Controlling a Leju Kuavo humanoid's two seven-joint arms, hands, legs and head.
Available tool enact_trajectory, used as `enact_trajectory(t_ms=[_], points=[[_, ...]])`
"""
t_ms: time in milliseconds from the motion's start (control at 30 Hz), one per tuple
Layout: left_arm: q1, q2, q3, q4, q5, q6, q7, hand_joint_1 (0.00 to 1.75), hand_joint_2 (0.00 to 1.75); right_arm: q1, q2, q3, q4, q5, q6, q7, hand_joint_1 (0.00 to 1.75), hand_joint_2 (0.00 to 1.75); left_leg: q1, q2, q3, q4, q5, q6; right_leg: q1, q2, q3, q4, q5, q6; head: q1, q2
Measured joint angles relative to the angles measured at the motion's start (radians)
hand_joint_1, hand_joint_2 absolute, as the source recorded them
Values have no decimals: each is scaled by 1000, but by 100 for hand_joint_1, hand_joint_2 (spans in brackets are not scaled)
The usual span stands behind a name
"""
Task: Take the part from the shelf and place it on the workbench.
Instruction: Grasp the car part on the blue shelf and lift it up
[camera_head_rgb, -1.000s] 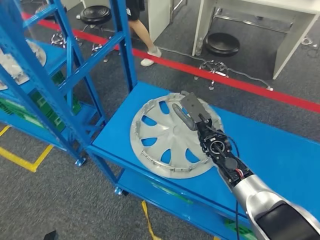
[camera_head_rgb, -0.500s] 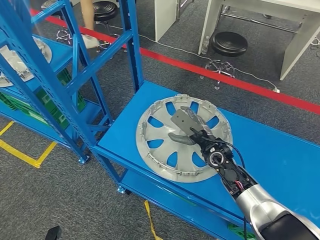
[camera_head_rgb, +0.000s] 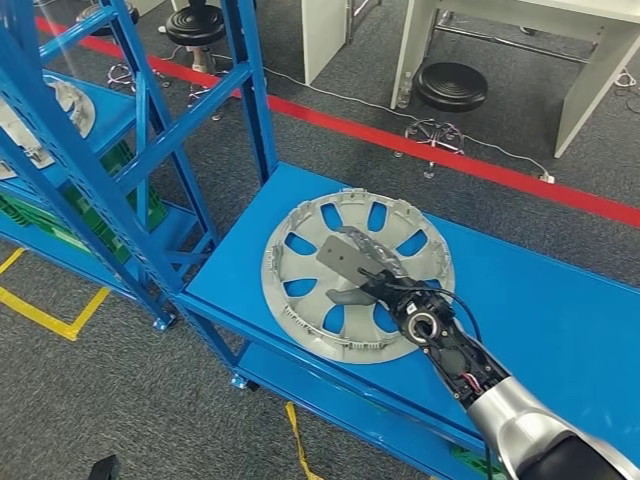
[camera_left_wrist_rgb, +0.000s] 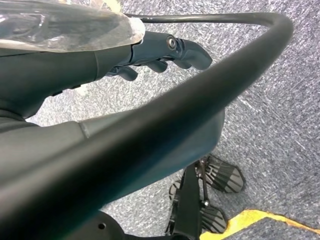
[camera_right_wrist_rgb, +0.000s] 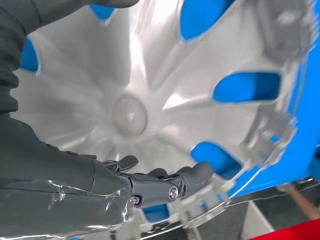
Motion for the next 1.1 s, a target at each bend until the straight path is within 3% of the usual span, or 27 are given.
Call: enact_trajectory(t_ms=[367, 1100], points=[[0, 1, 0, 0, 10, -1, 2, 0, 0, 35, -25, 33, -159, -20, 27, 28, 0, 175, 0, 0, 1, -1, 0, 0, 0, 0, 0, 0, 0, 0, -3, 0], [0, 3, 0, 0, 13, -2, 2, 0, 0, 73, -57, 76, -294, -32, 73, 77, 0, 175, 1, 0, 1, -1, 0, 0, 0, 0, 1, 0, 0, 0, -3, 0]])
